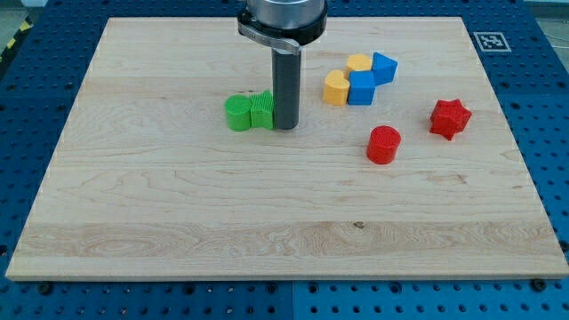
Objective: Push the red circle below the green blocks
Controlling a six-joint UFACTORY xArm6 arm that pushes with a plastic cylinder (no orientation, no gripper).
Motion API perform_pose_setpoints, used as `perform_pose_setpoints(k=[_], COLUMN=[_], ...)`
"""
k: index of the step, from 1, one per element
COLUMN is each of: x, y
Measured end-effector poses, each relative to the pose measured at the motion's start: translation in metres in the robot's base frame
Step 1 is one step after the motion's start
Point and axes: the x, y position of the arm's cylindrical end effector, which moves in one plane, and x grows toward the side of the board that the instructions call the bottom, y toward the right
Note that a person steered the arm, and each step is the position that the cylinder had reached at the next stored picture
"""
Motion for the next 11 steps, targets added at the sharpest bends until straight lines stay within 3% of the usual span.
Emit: perform_pose_setpoints(k=[3, 7, 11], x=[0.0, 0.001, 0.046], y=[0.039, 0.139, 0.171])
